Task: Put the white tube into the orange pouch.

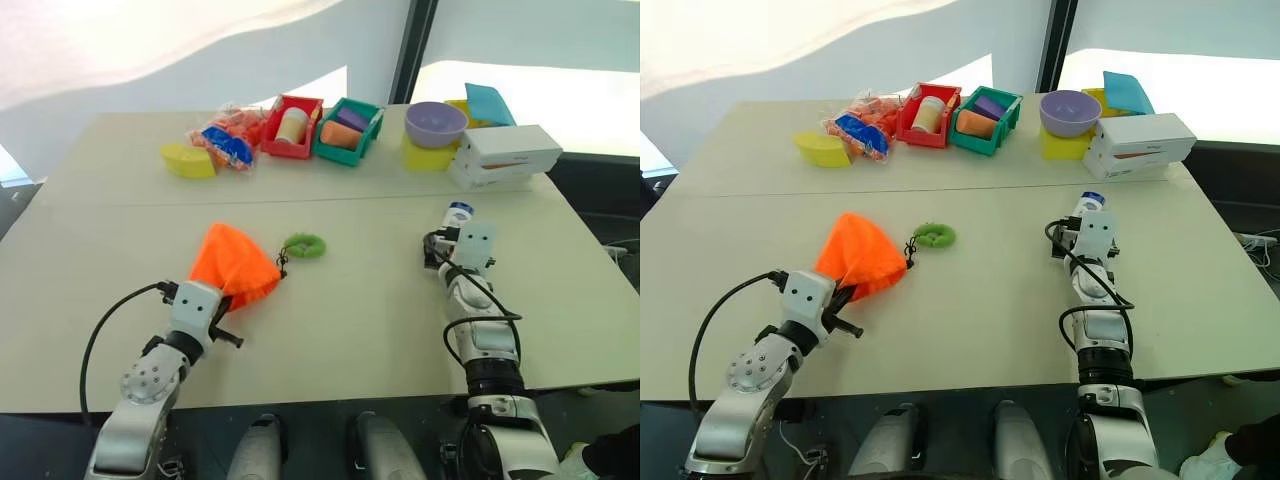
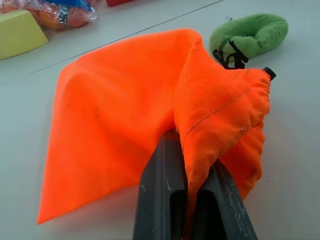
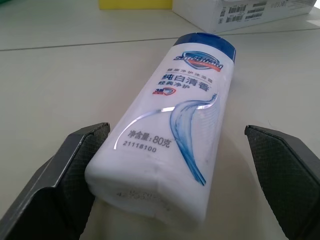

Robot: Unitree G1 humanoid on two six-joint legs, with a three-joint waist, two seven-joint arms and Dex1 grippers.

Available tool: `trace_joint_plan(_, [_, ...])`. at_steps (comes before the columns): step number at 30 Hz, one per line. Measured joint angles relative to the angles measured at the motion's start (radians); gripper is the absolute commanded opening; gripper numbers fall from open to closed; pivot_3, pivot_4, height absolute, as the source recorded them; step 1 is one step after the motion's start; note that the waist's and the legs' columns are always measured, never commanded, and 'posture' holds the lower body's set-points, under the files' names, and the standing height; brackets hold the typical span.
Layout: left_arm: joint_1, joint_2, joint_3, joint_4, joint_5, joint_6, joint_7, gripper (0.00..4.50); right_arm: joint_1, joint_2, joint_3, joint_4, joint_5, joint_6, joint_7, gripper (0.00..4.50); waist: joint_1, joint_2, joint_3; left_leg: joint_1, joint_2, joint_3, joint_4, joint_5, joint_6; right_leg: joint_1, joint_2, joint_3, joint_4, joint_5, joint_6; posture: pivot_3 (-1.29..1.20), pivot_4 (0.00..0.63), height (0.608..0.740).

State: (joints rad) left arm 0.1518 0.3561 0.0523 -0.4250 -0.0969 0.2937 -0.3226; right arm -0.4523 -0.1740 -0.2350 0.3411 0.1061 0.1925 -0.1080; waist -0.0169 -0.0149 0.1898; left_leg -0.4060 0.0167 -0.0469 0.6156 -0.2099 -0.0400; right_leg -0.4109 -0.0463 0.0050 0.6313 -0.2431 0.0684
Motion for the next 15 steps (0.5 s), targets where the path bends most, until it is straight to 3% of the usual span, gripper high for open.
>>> trace_joint_plan(5, [0.000,-0.004,-0.002,0.016,0.002,-0.004,0.000,0.00,0.000,0.001,-0.013,0.016,0.021,-0.041,0.010,1.85,0.000,0.000,0.000,0.000,0.000,0.001,0.000,0.000,0.000,0.000,0.000,0.001,0.000,0.000,0.000,0.00,0.150,0.740])
trace_joint_plan(6, [-0.001,-0.006,-0.002,0.017,0.002,-0.006,0.000,0.00,0.000,0.001,-0.012,0.016,0.022,-0.045,0.012,1.64,0.000,0.000,0.000,0.000,0.000,0.001,0.000,0.000,0.000,0.000,0.000,0.001,0.000,0.000,0.000,0.00,0.150,0.740])
trace_joint_plan(12, [-0.009,-0.016,-0.002,0.040,0.001,-0.026,-0.001,0.00,0.029,-0.001,0.011,-0.016,0.026,-0.054,0.067,1.64,0.000,0.000,0.000,0.000,0.000,0.001,0.000,0.000,0.000,0.000,0.000,0.001,0.000,0.000,0.000,0.00,0.150,0.740])
trace_joint_plan(15, [-0.009,-0.013,0.004,0.051,-0.008,-0.045,-0.015,0.00,0.104,-0.042,0.104,-0.122,0.036,-0.058,0.230,1.64,-0.001,0.001,0.000,0.000,0.000,0.002,-0.001,0.000,0.000,-0.001,0.000,0.002,0.000,0.000,0.000,0.00,0.150,0.740])
